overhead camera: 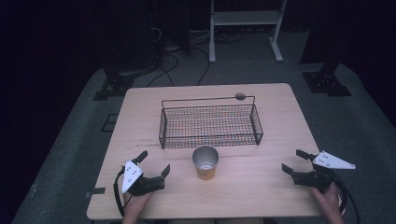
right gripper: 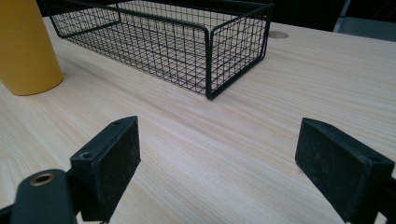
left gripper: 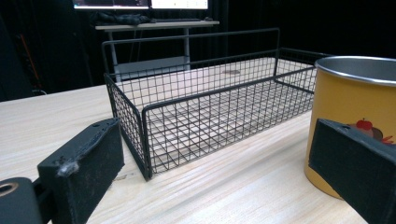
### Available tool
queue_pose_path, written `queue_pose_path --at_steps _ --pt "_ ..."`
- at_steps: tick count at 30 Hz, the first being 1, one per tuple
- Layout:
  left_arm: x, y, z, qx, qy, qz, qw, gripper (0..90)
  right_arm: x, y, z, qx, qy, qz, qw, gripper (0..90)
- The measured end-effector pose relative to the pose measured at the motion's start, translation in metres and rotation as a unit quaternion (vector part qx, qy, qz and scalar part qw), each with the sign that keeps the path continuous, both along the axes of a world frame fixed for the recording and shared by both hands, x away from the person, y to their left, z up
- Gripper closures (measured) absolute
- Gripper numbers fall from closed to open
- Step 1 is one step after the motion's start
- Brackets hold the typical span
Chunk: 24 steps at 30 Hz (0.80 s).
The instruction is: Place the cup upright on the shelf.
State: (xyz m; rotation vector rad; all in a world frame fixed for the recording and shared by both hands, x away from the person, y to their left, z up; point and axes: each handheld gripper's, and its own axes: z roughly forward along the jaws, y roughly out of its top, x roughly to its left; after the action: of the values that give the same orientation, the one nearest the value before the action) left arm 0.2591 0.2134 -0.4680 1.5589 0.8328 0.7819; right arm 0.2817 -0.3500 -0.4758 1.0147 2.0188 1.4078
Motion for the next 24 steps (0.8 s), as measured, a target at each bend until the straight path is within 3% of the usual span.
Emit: queue_pose_path --at_steps 5,9,24 --pt "0.0 -0.001 0.0 0.001 0.0 -0.002 1.0 2.5 0.0 0.002 0.0 -0.008 0.0 0.001 1.0 13.0" --pt "0.0 -0.002 0.0 0.015 0.002 -0.013 0.9998 2.5 0.0 0.002 0.0 -0.009 0.003 0.0 1.0 13.0" --pt "-0.004 -0.012 0.005 0.014 -0.004 -0.046 0.9989 1.5 0.0 0.003 0.0 -0.008 0.004 -0.001 1.0 13.0"
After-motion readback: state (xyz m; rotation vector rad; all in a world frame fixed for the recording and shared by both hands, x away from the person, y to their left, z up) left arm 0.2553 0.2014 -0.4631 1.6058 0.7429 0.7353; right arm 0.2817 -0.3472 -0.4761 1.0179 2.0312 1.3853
